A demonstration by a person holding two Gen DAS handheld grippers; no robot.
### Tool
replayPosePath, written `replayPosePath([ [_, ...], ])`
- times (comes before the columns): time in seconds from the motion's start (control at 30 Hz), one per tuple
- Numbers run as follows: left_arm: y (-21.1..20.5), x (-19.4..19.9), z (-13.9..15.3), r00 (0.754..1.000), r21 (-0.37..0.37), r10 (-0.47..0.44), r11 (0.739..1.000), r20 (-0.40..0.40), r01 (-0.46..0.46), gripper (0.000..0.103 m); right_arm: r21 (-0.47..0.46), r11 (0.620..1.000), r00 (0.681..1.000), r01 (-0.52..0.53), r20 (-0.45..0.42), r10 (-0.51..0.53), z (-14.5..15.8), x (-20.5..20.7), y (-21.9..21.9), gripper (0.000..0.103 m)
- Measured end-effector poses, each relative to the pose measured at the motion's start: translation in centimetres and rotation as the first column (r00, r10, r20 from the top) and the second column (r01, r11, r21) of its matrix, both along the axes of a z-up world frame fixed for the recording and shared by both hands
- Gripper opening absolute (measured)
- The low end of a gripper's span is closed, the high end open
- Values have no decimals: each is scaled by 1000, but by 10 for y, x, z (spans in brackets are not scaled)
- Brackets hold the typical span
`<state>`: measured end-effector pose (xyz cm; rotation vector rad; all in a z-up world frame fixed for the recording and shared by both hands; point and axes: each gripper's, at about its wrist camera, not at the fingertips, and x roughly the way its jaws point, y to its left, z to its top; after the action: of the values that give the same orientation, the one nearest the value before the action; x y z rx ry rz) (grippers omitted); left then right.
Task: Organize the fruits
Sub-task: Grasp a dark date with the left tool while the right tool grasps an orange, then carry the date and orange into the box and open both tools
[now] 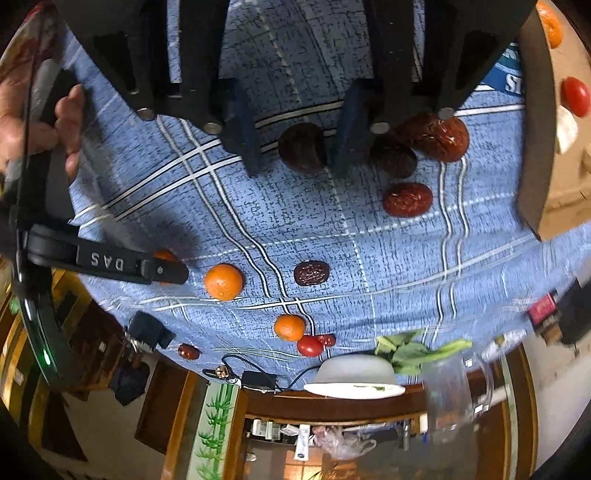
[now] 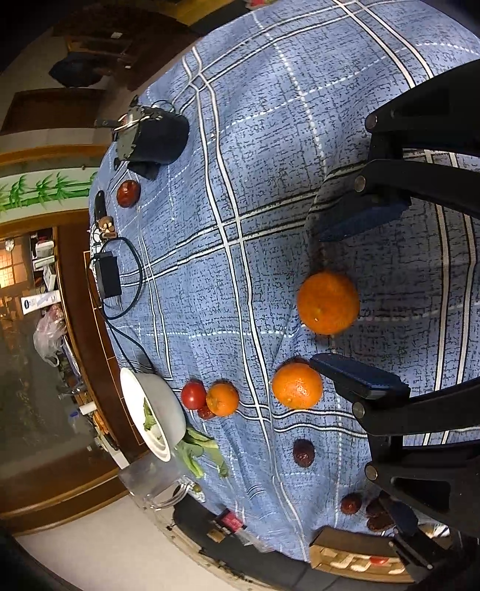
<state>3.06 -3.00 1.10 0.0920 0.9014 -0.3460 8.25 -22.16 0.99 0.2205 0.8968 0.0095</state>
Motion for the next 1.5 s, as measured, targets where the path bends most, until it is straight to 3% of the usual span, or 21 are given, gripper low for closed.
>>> replayPosePath([
  [0.07, 1, -2, 0, 1000, -10, -11, 1000, 6, 11, 21, -29, 1000, 1000, -5, 3, 5, -1, 0, 4, 66],
  [0.1, 1, -4, 1, 1000, -16, -18, 1000, 9, 18, 21, -34, 999, 1000, -9, 5, 9, -1, 0, 5, 58],
  [0.13, 2, -6, 2, 1000, -18, -22, 1000, 16, 22, 21, -38, 999, 1000, -15, 8, 15, -1, 0, 6, 44],
  [0.2, 4, -10, 4, 999, -31, -28, 999, 38, 29, 21, -41, 999, 1000, -24, 13, 25, -1, -1, 7, 36],
  [0.43, 14, -8, 7, 999, -115, -30, 993, 38, 34, 21, 38, 999, 998, 12, 60, -14, 2, -8, -7, 35],
  [0.57, 16, -18, 19, 996, -140, -27, 989, 82, 38, 21, 47, 998, 997, 42, 66, -46, 9, -18, -9, 35],
  [0.7, 21, -44, 37, 989, -149, -32, 987, 141, 53, 21, 76, 997, 995, 8, 101, -15, 29, -49, 3, 35],
  [0.87, 48, -81, 57, 991, -212, -5, 977, 131, 33, 21, 67, 996, 988, -66, 142, 56, 55, -88, 30, 35],
  [1.03, 109, -109, 80, 987, -261, 99, 963, 126, -64, 21, 72, 983, 975, -167, 163, 153, 78, -118, 74, 36],
  [1.2, 193, -129, 92, 956, -242, 265, 943, 124, -230, 21, 62, 951, 942, -302, 175, 288, 97, -140, 138, 36],
  [1.37, 260, -127, 76, 921, -200, 385, 908, 55, -368, 21, 99, 891, 892, -443, 143, 428, 96, -145, 215, 36],
  [1.5, 295, -119, 58, 896, -157, 444, 886, 13, -437, 22, 74, 849, 850, -524, 109, 515, 84, -142, 274, 36],
])
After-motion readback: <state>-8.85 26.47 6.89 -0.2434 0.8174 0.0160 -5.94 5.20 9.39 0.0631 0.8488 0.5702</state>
